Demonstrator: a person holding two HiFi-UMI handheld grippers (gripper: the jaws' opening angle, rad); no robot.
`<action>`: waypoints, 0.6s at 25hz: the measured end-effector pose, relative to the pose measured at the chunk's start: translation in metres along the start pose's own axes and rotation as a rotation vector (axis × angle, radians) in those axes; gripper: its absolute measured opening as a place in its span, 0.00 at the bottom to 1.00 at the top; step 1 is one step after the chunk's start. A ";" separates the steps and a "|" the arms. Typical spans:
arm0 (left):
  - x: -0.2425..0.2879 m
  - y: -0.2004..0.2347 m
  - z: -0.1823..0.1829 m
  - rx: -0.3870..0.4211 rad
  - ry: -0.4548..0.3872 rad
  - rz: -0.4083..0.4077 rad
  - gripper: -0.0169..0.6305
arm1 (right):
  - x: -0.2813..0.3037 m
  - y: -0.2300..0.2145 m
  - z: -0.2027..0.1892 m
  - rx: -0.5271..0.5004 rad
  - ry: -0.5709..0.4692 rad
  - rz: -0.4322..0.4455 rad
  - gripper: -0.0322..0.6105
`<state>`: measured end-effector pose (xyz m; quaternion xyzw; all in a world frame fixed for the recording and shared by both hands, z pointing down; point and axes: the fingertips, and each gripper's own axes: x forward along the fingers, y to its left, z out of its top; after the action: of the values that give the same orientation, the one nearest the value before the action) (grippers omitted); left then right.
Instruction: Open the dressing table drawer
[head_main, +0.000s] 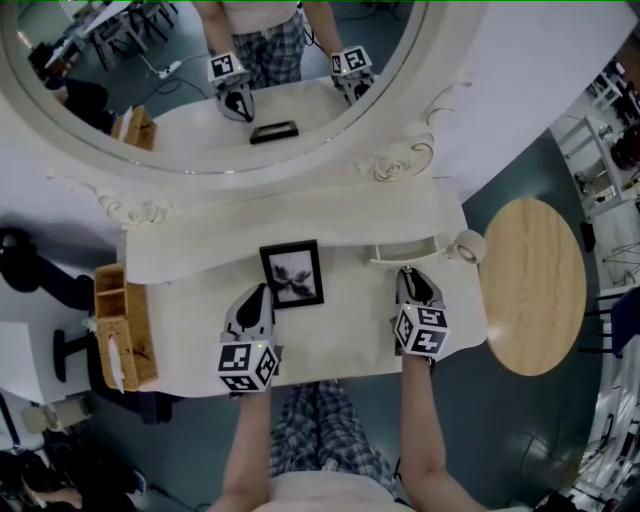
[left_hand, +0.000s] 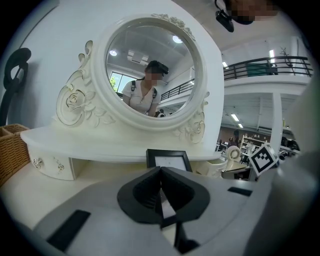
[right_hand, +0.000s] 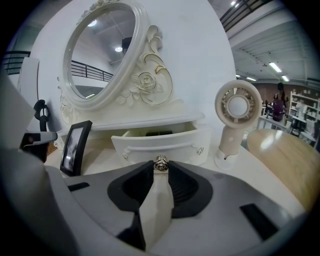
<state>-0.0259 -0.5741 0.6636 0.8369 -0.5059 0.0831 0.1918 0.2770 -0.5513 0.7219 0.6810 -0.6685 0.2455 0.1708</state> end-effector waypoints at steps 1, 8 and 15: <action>0.000 -0.001 0.000 0.000 0.000 -0.002 0.07 | -0.002 0.001 -0.001 0.001 0.001 0.000 0.22; 0.000 -0.005 0.000 0.002 0.002 -0.014 0.07 | -0.013 0.001 -0.011 0.011 0.009 -0.004 0.22; 0.002 -0.005 0.000 0.001 0.003 -0.015 0.07 | -0.018 0.002 -0.015 0.019 0.010 -0.008 0.22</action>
<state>-0.0206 -0.5742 0.6628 0.8407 -0.4992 0.0832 0.1926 0.2738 -0.5281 0.7236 0.6840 -0.6624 0.2547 0.1687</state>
